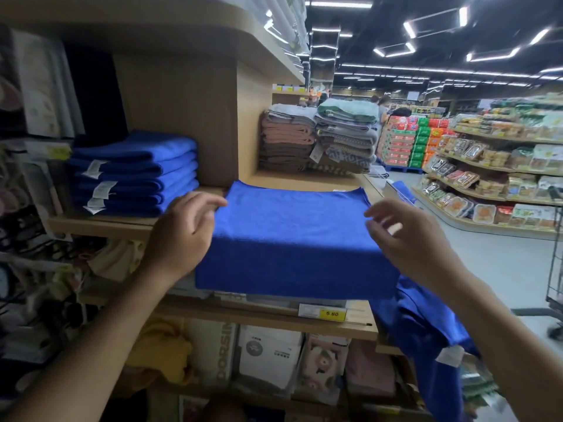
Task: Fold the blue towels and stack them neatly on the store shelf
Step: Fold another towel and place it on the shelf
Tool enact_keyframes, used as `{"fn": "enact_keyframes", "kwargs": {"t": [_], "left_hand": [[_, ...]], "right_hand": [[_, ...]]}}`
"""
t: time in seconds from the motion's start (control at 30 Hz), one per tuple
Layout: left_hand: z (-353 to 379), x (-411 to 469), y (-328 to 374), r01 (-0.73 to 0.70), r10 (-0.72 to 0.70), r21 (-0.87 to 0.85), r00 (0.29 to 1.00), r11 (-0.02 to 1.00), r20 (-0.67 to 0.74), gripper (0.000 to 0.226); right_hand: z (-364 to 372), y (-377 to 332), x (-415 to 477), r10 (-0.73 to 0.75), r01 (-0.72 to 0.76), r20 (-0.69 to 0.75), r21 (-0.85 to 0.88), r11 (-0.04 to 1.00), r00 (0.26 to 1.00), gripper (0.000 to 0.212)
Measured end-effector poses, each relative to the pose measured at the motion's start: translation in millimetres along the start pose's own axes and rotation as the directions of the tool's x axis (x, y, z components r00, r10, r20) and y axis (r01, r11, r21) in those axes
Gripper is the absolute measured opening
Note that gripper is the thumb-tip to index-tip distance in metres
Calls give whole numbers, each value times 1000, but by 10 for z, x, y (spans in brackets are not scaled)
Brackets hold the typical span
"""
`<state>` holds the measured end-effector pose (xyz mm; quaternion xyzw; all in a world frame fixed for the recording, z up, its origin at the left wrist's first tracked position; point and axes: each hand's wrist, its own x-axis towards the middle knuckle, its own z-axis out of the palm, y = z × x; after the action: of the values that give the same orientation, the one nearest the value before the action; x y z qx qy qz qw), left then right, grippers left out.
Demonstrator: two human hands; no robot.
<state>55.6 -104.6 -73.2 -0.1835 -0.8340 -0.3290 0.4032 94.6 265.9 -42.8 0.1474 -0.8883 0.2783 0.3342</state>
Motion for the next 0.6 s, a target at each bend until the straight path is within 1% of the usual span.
{"fn": "enact_keyframes", "kwargs": {"t": [0.03, 0.07, 0.1, 0.13, 0.17, 0.2, 0.23, 0.3, 0.37, 0.43, 0.47, 0.5, 0.53, 0.6], "left_hand": [[73, 183, -3, 20, -26, 39, 989, 999, 143, 32], [158, 332, -26, 66, -97, 111, 949, 992, 301, 37], [242, 441, -72, 112, -199, 218, 879, 970, 433, 45], [310, 503, -143, 131, -296, 330, 800, 935, 522, 54], [356, 526, -223, 121, -367, 419, 730, 900, 576, 61], [375, 525, -297, 103, -410, 475, 679, 874, 608, 65], [386, 524, -364, 91, -431, 501, 653, 861, 623, 69], [387, 535, -468, 89, -459, 528, 629, 844, 627, 79], [405, 597, -563, 105, -496, 567, 630, 817, 598, 85], [438, 710, -630, 105, -510, 592, 639, 799, 575, 81], [450, 784, -654, 100, -503, 587, 642, 804, 579, 75], [472, 864, -670, 92, -487, 573, 645, 815, 589, 67], [501, 938, -684, 83, -469, 560, 653, 825, 595, 60], [595, 1066, -731, 73, -438, 541, 681, 838, 587, 57]], "right_hand": [[60, 24, 198, -4, 10, 92, -61, 998, 996, 10], [120, 65, 388, 13, 12, 181, -137, 990, 983, 13], [178, 123, 566, 40, 19, 255, -223, 975, 966, 17], [233, 203, 715, 70, 32, 315, -310, 950, 947, 23], [282, 288, 830, 105, 49, 364, -388, 920, 925, 27], [314, 361, 907, 140, 62, 399, -452, 890, 906, 30], [335, 423, 955, 168, 73, 421, -499, 864, 891, 30], [366, 514, 1027, 184, 101, 448, -540, 835, 875, 23], [369, 561, 1154, 199, 112, 480, -544, 831, 855, 17], [355, 586, 1320, 265, 68, 533, -525, 848, 804, 10], [358, 607, 1410, 300, 36, 561, -509, 860, 771, 8], [376, 634, 1498, 326, 15, 575, -507, 862, 750, 11], [408, 667, 1586, 336, 16, 572, -521, 853, 748, 14], [502, 738, 1734, 315, 53, 535, -563, 825, 784, 27]]}}
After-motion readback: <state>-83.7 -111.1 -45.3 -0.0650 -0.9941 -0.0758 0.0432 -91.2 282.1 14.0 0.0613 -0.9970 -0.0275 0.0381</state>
